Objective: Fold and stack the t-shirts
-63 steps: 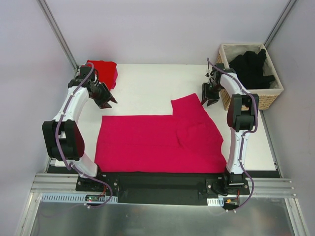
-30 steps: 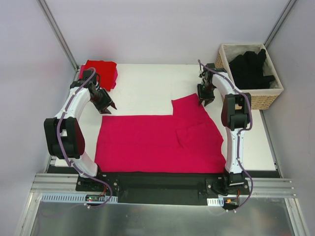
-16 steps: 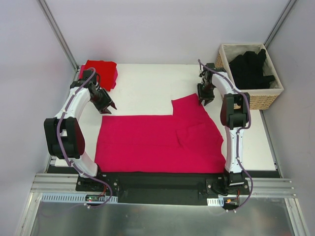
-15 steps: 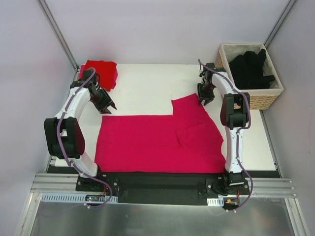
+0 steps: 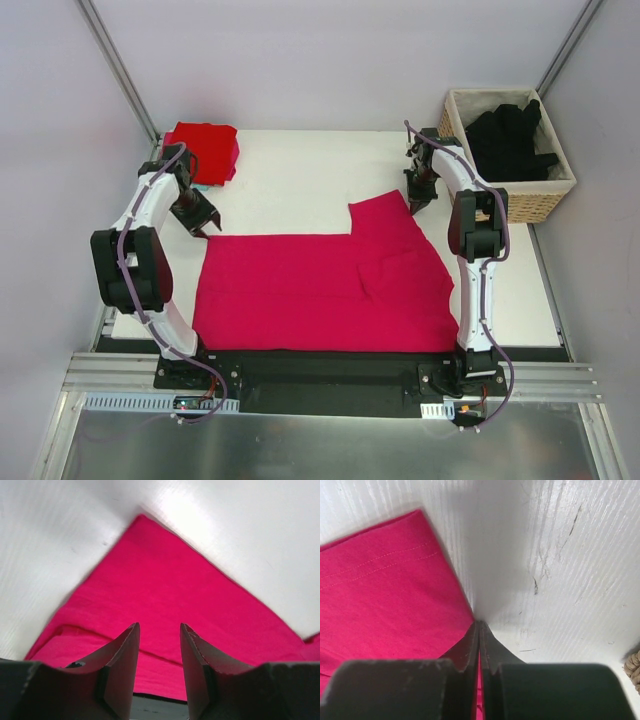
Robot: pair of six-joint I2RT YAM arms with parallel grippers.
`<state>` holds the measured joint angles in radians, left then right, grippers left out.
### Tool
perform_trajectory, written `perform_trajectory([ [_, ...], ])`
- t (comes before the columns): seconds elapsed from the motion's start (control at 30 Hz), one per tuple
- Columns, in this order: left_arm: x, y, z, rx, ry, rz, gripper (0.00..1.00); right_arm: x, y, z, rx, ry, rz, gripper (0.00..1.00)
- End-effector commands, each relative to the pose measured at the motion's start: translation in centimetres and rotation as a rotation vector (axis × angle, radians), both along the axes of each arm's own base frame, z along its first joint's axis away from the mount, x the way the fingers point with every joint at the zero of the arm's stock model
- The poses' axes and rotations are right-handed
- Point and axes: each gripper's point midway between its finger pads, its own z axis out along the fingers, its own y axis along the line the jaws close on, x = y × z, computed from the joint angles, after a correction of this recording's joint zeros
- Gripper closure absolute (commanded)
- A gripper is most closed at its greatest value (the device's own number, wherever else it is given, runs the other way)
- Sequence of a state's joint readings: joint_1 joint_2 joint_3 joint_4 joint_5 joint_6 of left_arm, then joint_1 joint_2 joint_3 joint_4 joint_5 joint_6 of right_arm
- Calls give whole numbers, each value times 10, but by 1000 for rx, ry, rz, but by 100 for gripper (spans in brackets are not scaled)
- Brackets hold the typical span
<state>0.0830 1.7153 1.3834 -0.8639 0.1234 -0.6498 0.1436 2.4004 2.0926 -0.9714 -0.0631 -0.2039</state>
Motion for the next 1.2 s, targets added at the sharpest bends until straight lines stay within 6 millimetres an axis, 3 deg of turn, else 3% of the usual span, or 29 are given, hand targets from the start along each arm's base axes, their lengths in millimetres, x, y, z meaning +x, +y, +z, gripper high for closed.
perform_trajectory([
  [0.0,-12,26,-11,82,122,82,62,-5,6,7,19,18,12,99],
  [0.07,-9,30,-14,79,138,76,63,-6,8,8,33,20,14,99],
  [0.2,-5,28,-11,70,130,64,63,-9,13,6,62,32,16,70],
  [0.3,-2,28,-9,64,119,57,63,-11,16,3,78,50,19,66],
  [0.6,3,27,-3,52,95,55,64,-12,15,4,82,64,7,64],
  [0.83,3,24,-1,39,91,63,65,-6,-12,11,-14,43,-50,66],
  [1.17,4,21,-1,23,92,76,66,-4,-30,21,-55,25,-85,68],
])
